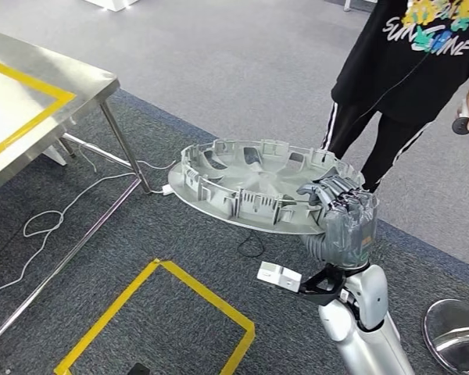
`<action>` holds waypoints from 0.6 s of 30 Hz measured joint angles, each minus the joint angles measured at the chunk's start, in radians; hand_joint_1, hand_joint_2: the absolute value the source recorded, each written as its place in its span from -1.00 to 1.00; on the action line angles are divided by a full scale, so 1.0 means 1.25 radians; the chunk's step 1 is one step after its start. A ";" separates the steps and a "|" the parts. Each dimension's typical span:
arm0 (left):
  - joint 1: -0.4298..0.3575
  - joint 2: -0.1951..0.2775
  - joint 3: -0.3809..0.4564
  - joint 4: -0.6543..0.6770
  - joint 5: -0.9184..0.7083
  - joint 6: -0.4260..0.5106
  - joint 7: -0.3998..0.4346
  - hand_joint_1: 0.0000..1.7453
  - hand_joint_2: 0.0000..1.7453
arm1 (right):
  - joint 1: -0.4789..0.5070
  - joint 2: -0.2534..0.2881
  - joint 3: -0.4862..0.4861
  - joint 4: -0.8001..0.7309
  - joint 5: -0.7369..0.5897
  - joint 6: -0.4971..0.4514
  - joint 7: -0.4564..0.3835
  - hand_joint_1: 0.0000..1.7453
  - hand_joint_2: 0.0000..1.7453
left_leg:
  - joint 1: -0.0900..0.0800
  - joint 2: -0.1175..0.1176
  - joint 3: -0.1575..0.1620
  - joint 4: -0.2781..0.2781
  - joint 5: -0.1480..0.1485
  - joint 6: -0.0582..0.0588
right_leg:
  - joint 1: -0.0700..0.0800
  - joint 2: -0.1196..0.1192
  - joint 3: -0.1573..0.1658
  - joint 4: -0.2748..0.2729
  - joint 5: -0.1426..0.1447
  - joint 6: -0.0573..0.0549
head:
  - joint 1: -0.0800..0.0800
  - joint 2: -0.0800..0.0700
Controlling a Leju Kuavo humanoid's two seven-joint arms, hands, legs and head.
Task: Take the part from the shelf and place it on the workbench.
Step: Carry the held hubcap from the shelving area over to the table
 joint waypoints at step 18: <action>0.007 -0.004 0.000 0.000 0.001 -0.003 0.000 -1.00 1.00 | -0.006 -0.014 0.014 0.010 0.005 0.000 0.019 1.00 1.00 | 0.010 -0.111 -0.001 0.000 -0.003 0.002 | -0.011 0.087 -0.007 0.002 0.008 0.008 | 0.007 0.000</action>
